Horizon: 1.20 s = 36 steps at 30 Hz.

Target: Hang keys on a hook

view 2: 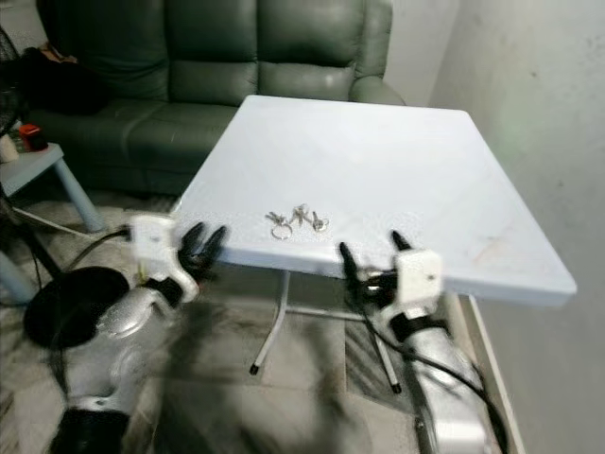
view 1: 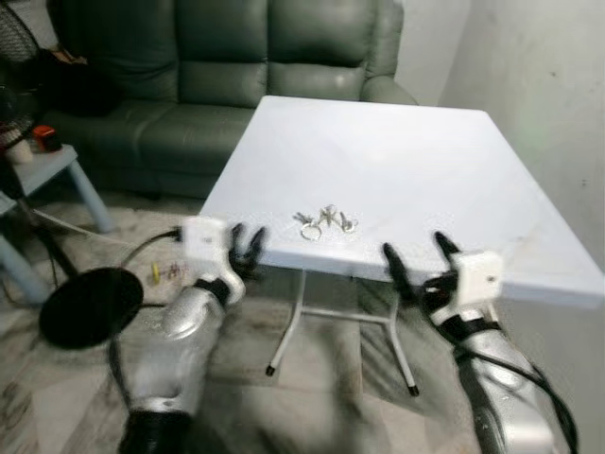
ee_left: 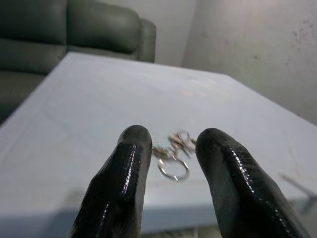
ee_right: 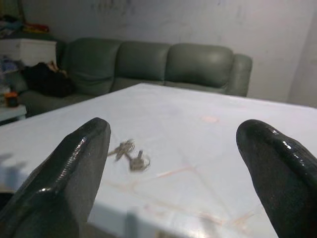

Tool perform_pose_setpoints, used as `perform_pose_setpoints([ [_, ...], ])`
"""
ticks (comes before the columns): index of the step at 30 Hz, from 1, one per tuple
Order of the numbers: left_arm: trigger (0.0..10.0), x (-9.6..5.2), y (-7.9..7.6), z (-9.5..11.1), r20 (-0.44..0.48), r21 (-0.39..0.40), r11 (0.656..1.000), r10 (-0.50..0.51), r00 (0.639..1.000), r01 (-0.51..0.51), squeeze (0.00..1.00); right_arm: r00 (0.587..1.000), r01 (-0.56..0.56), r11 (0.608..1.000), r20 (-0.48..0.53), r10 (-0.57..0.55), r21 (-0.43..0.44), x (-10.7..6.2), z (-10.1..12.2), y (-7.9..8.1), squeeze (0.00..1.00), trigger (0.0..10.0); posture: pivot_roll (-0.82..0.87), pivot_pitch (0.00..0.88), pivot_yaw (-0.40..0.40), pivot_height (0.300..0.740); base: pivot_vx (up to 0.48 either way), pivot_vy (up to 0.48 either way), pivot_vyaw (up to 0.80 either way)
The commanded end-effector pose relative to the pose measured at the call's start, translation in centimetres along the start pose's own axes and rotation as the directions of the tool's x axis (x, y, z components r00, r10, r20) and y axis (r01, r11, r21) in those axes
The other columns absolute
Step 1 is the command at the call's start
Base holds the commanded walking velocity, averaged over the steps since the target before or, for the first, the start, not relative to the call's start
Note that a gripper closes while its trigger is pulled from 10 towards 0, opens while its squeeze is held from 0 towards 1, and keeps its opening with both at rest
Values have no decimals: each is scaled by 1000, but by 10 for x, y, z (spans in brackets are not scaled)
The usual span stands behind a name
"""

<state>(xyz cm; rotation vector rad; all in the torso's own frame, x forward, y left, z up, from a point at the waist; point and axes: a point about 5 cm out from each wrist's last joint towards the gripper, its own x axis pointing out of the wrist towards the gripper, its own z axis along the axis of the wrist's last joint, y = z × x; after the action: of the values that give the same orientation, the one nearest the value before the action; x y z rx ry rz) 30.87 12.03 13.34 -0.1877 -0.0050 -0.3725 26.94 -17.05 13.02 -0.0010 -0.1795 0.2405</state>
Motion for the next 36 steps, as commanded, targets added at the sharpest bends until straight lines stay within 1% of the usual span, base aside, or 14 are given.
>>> perform_pose_setpoints([
  [1,10000,-2,11,5,12,8,999,32,999,-32,0,999,-32,999,24,31,18,6,5,9,0,10000,115,0,-23,740,307,289,0],
  [4,10000,-2,11,6,14,14,999,32,999,-32,0,999,-37,999,25,37,18,6,5,9,0,10000,114,0,-24,740,287,330,0],
  [7,10000,-2,10,5,14,2,999,34,999,-34,0,999,-38,999,25,38,18,6,5,9,0,10000,114,0,-25,740,181,388,0],
  [9,10000,-1,10,5,12,14,999,33,999,-33,0,999,-39,999,25,38,18,6,5,9,0,10000,113,0,-26,740,0,450,0],
  [10,10000,-1,9,5,11,38,999,30,999,-30,0,999,-39,999,25,38,18,6,5,9,0,10000,113,0,-26,740,0,442,0],
  [14,10000,-1,9,5,13,28,999,32,999,-32,0,999,-40,999,25,39,17,6,5,9,0,10000,112,0,-27,740,131,412,0],
  [15,10000,0,9,6,16,39,999,30,999,-30,0,999,-40,999,25,40,16,6,6,9,0,10000,112,0,-27,740,386,285,0],
  [21,10000,0,9,6,17,44,999,30,999,-30,0,999,-43,999,24,43,16,5,6,9,0,10000,110,0,-28,740,434,0,0],
  [25,10000,1,9,6,18,29,999,33,999,-34,0,999,-45,999,23,44,15,6,6,8,0,10000,109,0,-30,740,447,0,0],
  [28,10000,1,8,6,20,36,999,32,999,-33,0,999,-44,999,20,44,14,5,6,8,0,10000,109,0,-30,740,461,0,0],
  [30,10000,1,9,6,19,15,999,45,999,-46,0,999,-45,999,18,44,15,5,6,8,0,10000,110,0,-31,740,474,0,0],
  [33,10000,1,9,7,28,16,999,43,999,-43,0,999,-46,999,17,46,15,5,6,8,0,10000,110,0,-32,740,464,0,0],
  [34,10000,1,9,7,33,-15,999,52,998,-52,0,999,-47,999,15,47,15,5,5,8,0,10000,110,0,-33,740,0,0,0],
  [36,10000,1,10,7,32,-34,997,72,997,-71,0,999,-47,999,14,47,15,4,5,8,0,10000,109,0,-32,740,0,0,0],
])
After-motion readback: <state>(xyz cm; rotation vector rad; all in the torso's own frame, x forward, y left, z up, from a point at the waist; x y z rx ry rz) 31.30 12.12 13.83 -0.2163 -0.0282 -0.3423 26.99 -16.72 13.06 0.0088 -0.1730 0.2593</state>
